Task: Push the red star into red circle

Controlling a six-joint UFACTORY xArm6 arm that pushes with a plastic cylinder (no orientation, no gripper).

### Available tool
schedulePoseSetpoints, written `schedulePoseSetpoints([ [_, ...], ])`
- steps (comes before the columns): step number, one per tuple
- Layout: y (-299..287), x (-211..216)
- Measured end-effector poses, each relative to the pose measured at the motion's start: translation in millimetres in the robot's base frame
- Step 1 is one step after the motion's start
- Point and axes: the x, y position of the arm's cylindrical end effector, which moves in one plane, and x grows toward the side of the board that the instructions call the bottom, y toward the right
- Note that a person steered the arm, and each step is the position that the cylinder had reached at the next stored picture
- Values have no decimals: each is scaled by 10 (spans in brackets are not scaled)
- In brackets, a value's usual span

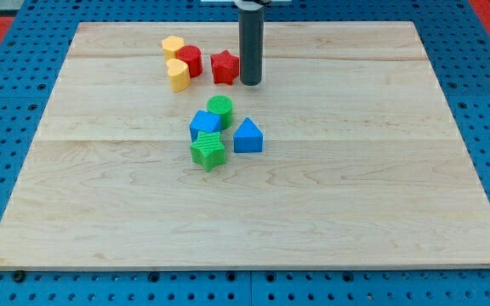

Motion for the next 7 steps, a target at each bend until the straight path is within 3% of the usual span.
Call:
schedulePoseSetpoints([
  [2,23,-145],
  [5,-812,-202],
  [7,-852,-193],
])
